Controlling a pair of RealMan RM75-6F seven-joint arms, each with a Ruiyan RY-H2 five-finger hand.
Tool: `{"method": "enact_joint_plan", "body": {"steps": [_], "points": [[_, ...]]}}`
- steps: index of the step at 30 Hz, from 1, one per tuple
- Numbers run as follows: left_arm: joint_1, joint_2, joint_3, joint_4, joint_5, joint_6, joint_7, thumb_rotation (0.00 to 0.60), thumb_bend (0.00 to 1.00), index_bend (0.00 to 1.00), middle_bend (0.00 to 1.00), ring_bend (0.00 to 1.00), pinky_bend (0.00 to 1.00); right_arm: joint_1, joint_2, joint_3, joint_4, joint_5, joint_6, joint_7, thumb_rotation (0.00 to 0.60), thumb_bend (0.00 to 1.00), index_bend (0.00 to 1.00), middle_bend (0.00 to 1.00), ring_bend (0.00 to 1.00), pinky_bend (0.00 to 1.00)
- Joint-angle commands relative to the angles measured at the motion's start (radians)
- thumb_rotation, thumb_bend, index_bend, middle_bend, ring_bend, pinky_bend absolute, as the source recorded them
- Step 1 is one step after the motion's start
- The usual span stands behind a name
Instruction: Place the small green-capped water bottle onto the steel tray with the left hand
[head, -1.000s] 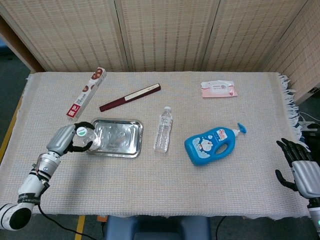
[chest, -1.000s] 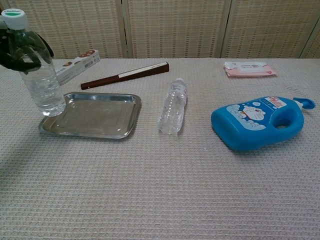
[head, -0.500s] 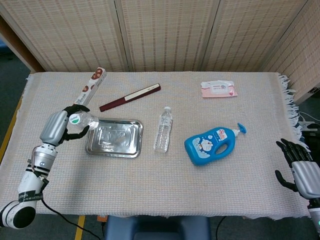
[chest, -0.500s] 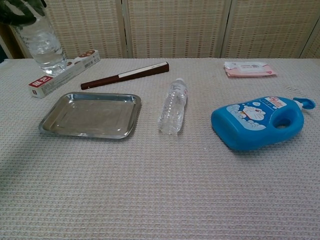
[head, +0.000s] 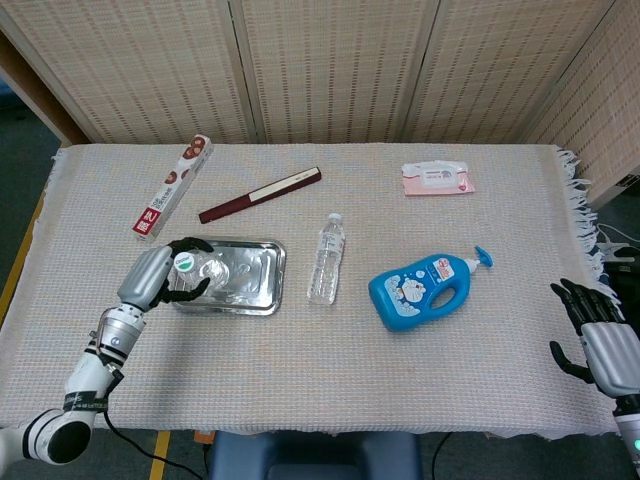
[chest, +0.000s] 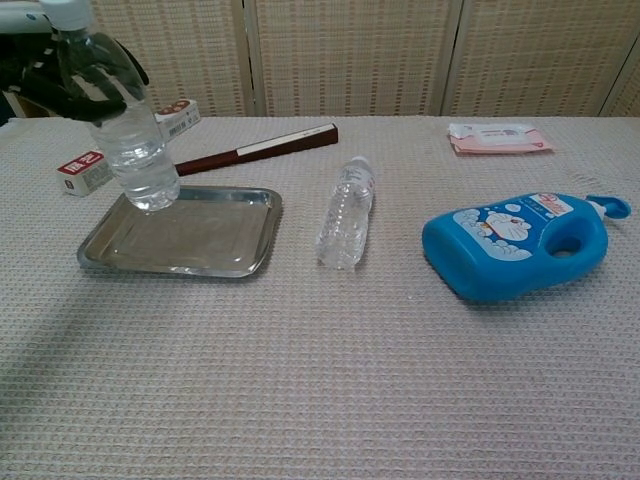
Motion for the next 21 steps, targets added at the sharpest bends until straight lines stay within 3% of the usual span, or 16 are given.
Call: {"method": "enact_joint_plan", "body": {"steps": [1,14,21], "points": [[-0.048,-0.031,-0.018,0.036,-0.046,-0.056,0.013,0.6,0.4,0.57,0.65,0.54,0.48,0.001,0.003,0.0,-0.002,0.0,-0.002,0.005,0.6,0.18,0.0,0.0,0.0,0.07],[-0.15,-0.15,0.004,0.172,-0.214,-0.105,0.153,0.6,0.4,0.57,0.65,0.54,0.48,0.0,0.011,-0.001,-0.002,-0.006,0.001,0.027,0.6,0.18,0.0,0.0,0.0,0.07],[-0.168,-0.169,0.019,0.21,-0.285,-0.126,0.19,0.6,0.4,0.57,0.65,0.54,0.48,0.0,0.012,-0.003,-0.003,-0.007,0.0,0.025,0.6,0.18,0.0,0.0,0.0,0.07]]}}
